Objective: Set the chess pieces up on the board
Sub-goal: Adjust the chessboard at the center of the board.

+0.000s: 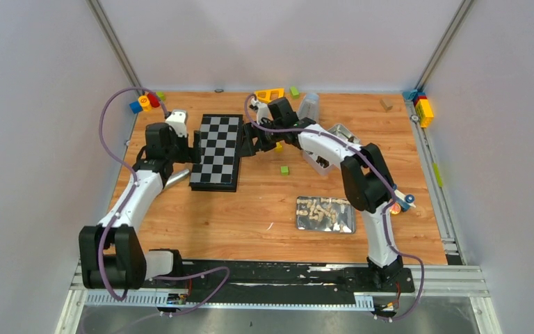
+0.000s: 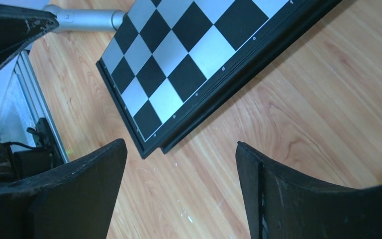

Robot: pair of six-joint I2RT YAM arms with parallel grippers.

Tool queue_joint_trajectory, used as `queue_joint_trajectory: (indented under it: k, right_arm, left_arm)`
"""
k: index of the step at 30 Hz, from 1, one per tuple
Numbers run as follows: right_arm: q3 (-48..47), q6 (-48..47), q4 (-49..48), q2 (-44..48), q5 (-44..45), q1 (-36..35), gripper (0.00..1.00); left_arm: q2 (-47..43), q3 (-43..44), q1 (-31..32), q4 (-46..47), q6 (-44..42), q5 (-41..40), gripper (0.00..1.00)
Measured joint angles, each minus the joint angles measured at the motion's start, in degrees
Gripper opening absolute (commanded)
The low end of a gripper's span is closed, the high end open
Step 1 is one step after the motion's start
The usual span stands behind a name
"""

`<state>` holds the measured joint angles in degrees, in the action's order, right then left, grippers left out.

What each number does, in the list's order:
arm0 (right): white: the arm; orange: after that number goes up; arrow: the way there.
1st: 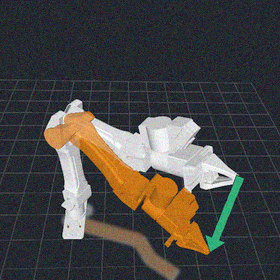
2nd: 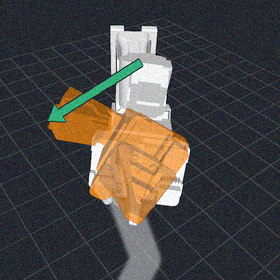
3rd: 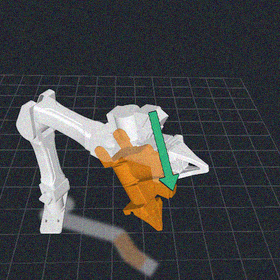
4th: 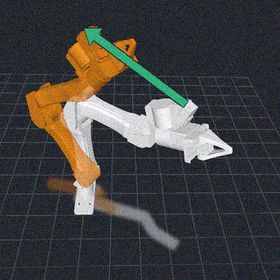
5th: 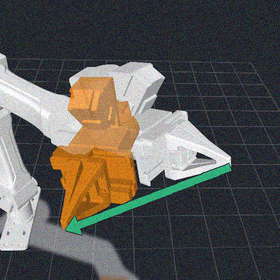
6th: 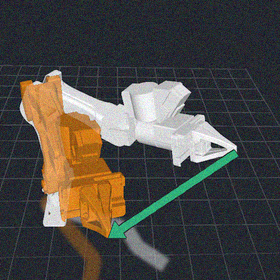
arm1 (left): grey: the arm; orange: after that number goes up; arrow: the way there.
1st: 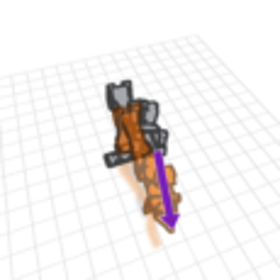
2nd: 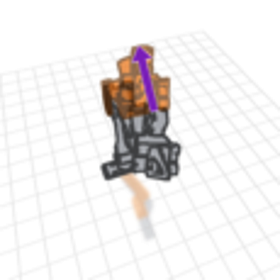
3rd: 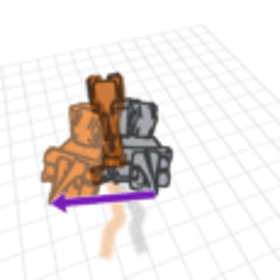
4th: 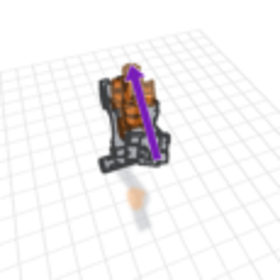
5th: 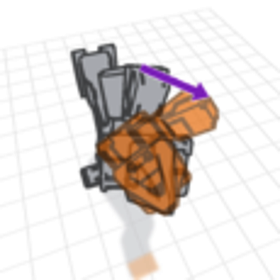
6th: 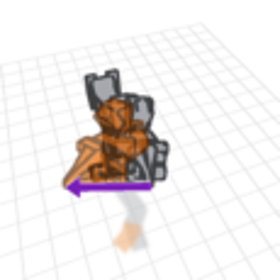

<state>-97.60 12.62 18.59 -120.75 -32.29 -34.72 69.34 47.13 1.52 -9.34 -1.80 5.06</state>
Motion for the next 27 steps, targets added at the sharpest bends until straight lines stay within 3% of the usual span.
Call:
queue_joint_trajectory:
  k: [9,19,27]
  right_arm:
    - [-9.5,7.6,0.5,-12.6,-4.1,-0.1,0.74]
    - [-17.4,10.6,0.5,-19.0,-5.8,-0.1,0.67]
    - [-23.5,12.5,0.8,-24.0,-6.5,-0.1,0.61]
  left_arm:
    - [16.1,6.9,-8.0,2.9,6.1,11.1,1.00]
    - [28.2,11.5,-8.3,5.9,10.6,20.3,1.00]
    - [32.7,12.3,-8.3,7.0,12.2,23.6,1.00]
